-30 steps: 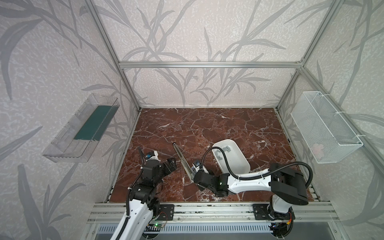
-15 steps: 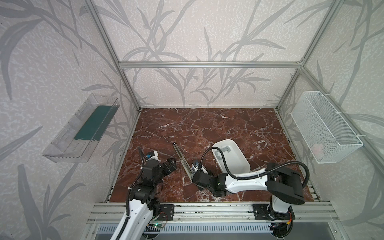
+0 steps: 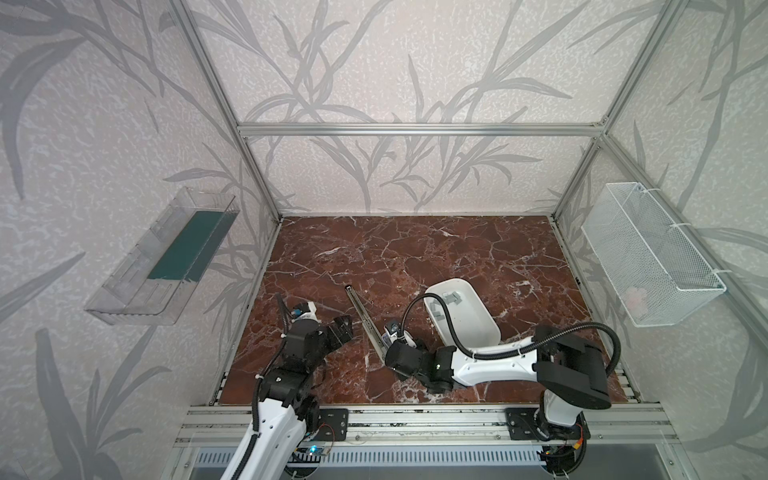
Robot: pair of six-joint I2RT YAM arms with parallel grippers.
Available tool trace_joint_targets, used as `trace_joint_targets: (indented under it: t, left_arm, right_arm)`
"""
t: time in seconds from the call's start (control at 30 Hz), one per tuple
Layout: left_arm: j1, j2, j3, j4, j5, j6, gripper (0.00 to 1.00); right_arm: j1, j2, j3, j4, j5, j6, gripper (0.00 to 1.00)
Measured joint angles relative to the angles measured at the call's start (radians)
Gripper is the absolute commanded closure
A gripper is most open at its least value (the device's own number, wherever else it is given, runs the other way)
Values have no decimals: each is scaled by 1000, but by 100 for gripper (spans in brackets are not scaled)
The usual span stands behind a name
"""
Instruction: Load the staples into the stapler
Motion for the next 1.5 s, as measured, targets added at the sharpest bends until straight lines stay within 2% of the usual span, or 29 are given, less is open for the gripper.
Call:
trace_joint_targets:
  t: [1.5]
  left_arm:
    - [0,0,0,0,0,0,1]
  right_arm:
    - [0,32,13,0,15,-17,93]
